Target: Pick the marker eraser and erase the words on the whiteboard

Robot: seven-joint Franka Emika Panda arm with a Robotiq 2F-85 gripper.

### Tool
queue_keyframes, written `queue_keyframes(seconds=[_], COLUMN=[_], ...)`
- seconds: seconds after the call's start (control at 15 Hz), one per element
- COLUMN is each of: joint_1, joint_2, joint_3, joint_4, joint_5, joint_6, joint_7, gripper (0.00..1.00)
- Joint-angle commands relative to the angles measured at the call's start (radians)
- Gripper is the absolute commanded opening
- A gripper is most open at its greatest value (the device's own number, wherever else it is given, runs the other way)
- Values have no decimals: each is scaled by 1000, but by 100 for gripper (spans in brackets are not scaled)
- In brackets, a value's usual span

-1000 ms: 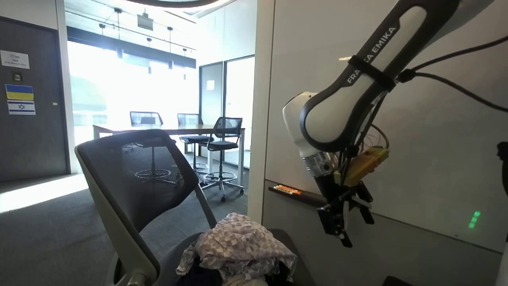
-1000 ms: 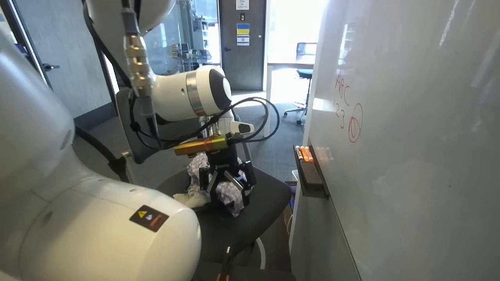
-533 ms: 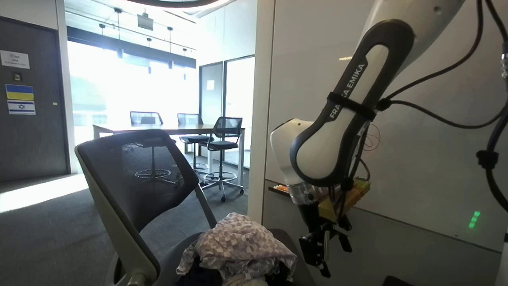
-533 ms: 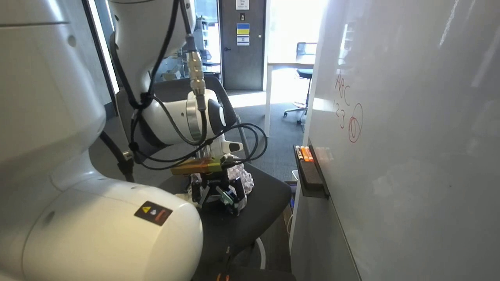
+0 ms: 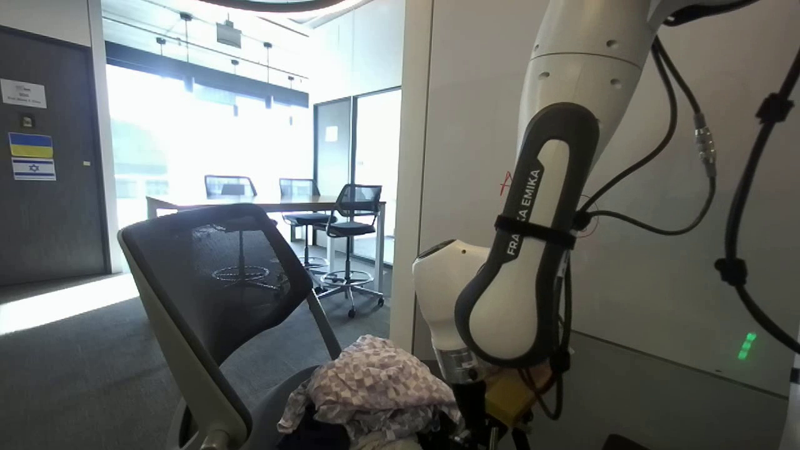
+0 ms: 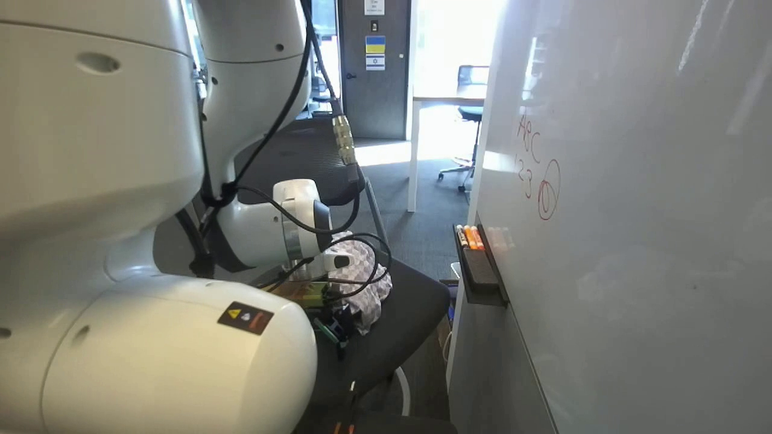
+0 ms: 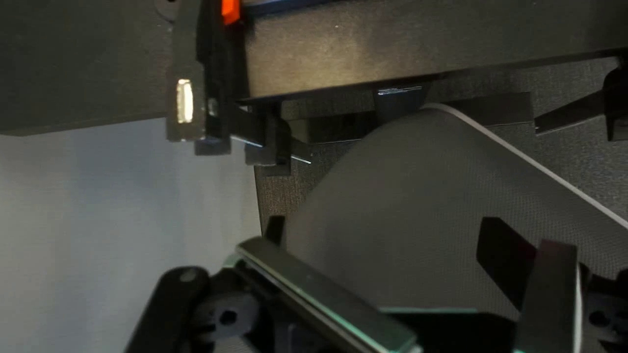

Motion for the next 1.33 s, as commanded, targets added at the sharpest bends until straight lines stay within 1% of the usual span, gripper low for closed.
queue_keyframes(seconds=[0.0,0.13,0.27,0.4,0.6,0.8,1.0,1.13,1.27], joint_1=[120,185,230,263,288,295,282,275,272], joint_2=[60,81,100,120,136,133,133,129,143], joint_3=[-44,-74,-99,-126,-146,-135,-98,-75,-74], joint_4=[4,26,58,95,143,177,197,200,208], joint_5=[-57,-88,-90,-87,-67,-29,58,112,122], joint_6=[99,131,162,182,186,170,151,163,181], joint_7=[118,175,232,279,319,333,313,288,265], gripper=[100,100,100,100,100,100,100,100,100])
